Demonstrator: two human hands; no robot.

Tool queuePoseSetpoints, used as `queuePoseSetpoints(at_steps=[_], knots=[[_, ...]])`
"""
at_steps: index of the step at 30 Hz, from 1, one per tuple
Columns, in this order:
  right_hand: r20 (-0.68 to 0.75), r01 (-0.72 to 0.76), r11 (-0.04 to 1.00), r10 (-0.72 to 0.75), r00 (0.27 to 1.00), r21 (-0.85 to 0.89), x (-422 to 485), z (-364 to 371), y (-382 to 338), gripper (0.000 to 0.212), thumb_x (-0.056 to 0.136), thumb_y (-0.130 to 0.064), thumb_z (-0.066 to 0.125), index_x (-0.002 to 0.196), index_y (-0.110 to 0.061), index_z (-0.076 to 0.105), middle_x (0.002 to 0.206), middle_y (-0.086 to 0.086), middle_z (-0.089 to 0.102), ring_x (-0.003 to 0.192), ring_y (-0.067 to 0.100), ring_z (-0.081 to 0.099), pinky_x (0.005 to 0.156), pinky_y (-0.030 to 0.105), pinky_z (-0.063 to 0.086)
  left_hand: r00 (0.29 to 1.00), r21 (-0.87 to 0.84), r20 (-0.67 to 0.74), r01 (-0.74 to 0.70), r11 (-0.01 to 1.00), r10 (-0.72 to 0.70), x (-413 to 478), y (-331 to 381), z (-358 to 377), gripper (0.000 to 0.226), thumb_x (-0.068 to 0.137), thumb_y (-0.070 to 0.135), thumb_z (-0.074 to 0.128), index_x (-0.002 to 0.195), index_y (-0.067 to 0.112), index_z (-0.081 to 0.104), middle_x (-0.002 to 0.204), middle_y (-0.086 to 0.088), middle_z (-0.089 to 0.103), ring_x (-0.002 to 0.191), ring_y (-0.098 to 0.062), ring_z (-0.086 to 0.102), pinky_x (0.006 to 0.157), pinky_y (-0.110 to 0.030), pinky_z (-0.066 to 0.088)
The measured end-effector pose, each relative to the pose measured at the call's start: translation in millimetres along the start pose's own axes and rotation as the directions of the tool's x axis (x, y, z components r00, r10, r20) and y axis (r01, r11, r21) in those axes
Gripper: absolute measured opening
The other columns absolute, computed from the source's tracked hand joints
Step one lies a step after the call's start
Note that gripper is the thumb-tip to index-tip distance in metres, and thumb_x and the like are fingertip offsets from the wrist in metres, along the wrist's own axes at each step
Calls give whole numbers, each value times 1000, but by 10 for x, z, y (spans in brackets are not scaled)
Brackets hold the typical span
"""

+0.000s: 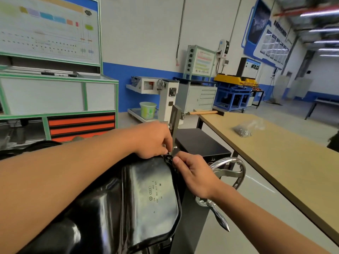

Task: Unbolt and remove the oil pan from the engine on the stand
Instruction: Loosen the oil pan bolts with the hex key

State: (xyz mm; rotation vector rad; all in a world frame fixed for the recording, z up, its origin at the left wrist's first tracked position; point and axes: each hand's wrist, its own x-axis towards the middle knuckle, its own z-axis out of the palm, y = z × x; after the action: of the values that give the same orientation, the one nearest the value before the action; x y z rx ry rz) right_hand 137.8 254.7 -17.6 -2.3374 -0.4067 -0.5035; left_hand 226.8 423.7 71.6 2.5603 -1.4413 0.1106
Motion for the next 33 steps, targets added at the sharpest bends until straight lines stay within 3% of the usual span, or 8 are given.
queuePoseSetpoints(at_steps=[8,17,20,22,24,30,33], knots=[[-33,-19,999,18,999,-30,-111,35,108,27,105,-30,48,84,-17,59,64,-9,52,59,9,48,56,20,37,1000,4,3,-7,1000,7,-6,14,14,15,90,24,70,103,28,77,59,21,50,61,21,49,54,-4,35],[-66,6,1000,-5,998,14,-102,79,79,27,105,-31,46,82,-21,56,65,-13,50,61,7,47,59,28,41,1000,-27,3,14,1000,-14,6,-7,24,14,89,24,72,100,28,78,52,22,55,58,15,51,53,-5,36],[-75,-2,1000,3,997,13,-55,88,62,30,106,-30,47,78,-22,53,61,-13,46,58,7,42,55,22,35,1000,-11,14,15,1000,-15,13,0,27,13,91,26,69,101,28,78,53,40,52,59,18,50,54,-5,36],[-62,10,1000,-11,998,-18,-37,85,41,32,106,-30,46,74,-31,47,60,-15,47,57,8,42,54,19,32,1000,-6,15,14,1000,-14,15,3,26,14,93,26,67,101,29,78,54,44,50,60,18,51,52,-6,35],[-52,19,999,-21,998,-48,-35,70,33,34,106,-29,46,73,-34,43,60,-15,46,57,9,42,54,21,32,1000,-5,12,12,1000,-12,15,0,31,15,93,24,65,100,30,78,54,42,52,60,17,52,51,-7,35],[-52,9,999,-11,999,-37,-64,77,83,31,106,-29,46,76,-21,48,58,-11,42,57,9,41,56,29,36,1000,-20,12,23,1000,-23,7,-1,38,16,92,24,66,98,31,79,51,30,56,58,12,52,52,-11,31],[-66,3,999,-6,998,-39,-64,101,88,32,106,-30,46,75,-26,46,59,-11,43,57,9,42,56,29,36,999,-15,13,34,999,-34,0,20,35,14,90,25,68,98,31,79,53,20,57,56,10,52,51,-11,33]])
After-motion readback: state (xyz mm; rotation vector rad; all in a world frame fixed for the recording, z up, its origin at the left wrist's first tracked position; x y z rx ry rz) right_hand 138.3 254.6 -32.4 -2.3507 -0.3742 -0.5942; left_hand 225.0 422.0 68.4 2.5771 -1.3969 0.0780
